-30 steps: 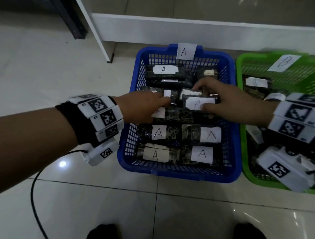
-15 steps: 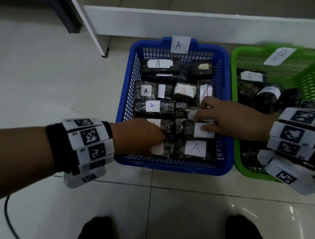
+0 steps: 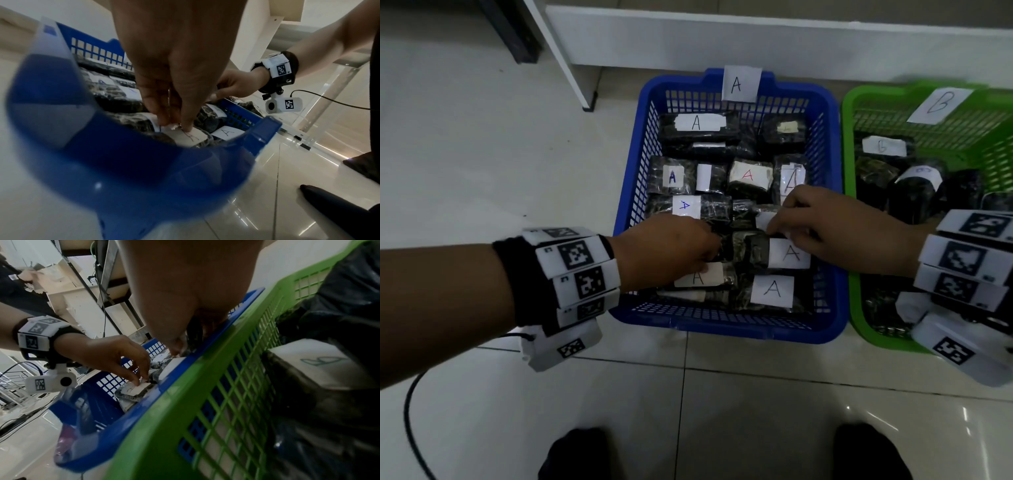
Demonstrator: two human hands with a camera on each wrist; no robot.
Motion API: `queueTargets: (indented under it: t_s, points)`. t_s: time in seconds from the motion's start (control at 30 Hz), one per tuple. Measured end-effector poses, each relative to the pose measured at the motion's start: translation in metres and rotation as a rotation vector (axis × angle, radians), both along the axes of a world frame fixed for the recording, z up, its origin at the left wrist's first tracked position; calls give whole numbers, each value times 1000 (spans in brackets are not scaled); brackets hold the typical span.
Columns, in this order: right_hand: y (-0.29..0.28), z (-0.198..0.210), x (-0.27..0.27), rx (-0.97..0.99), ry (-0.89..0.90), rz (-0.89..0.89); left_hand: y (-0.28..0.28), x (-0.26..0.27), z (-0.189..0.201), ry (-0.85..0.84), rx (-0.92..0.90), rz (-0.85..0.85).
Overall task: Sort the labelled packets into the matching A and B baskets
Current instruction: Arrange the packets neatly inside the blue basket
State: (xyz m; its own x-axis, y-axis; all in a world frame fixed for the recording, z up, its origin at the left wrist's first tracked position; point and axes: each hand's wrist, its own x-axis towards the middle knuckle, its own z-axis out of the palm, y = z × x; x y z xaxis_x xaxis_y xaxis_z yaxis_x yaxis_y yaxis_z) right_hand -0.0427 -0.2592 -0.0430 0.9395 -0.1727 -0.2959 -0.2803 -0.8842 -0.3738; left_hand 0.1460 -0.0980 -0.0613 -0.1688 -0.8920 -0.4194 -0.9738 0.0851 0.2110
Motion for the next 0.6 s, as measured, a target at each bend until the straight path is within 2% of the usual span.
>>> queueTargets:
  t_s: [0.13,0.27,0.33,0.47,0.53,0.6]
  points:
    - [3,0,3,82,-132,-96,6,5,6,-53,69,-88]
    - [11,6,9,209,-125,-304,13,5,6,-91,149,-178]
    - [16,7,13,270,-123,-341,16,5,5,-54,191,-188]
    - [36,13,25,378,-4,-240,18,20,-7,-8,278,-113]
    - [50,12,35,321,26,-126,21,31,-1,72,343,-68]
    - [61,6,46,246,52,-27,21,44,14,65,279,-87]
